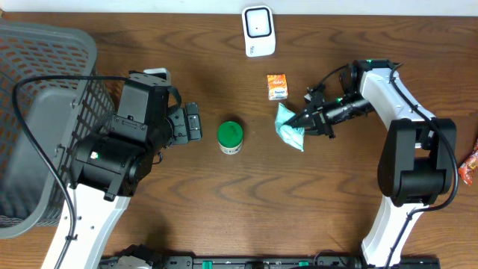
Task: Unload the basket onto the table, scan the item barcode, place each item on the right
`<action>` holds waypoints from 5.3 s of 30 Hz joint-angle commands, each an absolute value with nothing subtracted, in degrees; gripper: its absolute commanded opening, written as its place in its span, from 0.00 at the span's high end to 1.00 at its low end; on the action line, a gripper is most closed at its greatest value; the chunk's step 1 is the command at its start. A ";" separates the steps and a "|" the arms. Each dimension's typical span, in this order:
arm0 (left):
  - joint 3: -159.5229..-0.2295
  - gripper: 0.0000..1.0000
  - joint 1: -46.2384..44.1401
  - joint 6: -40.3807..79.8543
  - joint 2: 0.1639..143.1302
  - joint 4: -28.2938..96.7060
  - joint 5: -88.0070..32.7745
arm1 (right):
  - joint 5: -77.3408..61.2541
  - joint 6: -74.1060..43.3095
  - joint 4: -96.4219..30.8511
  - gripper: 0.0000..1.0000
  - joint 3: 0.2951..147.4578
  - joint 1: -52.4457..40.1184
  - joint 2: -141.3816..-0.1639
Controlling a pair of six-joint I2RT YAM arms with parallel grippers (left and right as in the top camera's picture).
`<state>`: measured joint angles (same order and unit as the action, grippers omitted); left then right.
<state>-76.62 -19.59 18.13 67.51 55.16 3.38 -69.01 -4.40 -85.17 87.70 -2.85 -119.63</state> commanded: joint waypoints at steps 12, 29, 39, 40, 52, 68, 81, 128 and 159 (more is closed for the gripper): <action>-76.99 0.02 -19.31 17.63 67.72 55.24 4.12 | -88.42 0.36 -97.51 0.99 88.38 -1.39 -120.25; -76.99 0.02 -19.31 17.61 67.72 55.24 4.14 | -69.97 49.69 -78.37 0.99 88.38 0.82 -120.25; -76.99 0.02 -19.31 17.61 67.72 55.24 4.14 | -89.49 74.13 -67.07 0.99 88.40 -1.02 -120.22; -76.99 0.02 -19.31 17.61 67.72 55.24 4.12 | -89.49 72.75 -64.53 0.99 88.40 -1.63 -120.25; -76.99 0.02 -19.31 17.61 67.72 55.24 4.14 | -89.49 46.57 -19.25 0.99 88.44 -8.93 -120.38; -76.99 0.02 -19.31 17.61 67.72 55.24 4.14 | -89.47 -8.05 60.49 0.99 88.44 -12.64 -120.33; -76.99 0.02 -19.31 17.61 67.72 55.24 4.14 | -89.43 -17.82 73.23 0.99 88.58 -12.84 -120.33; -76.99 0.02 -19.31 17.61 67.72 55.24 4.14 | -89.45 -5.52 17.26 0.99 88.62 -13.32 -120.84; -76.99 0.02 -19.31 17.61 67.72 55.24 4.14 | -86.48 -6.22 90.21 0.99 94.11 -14.92 -120.55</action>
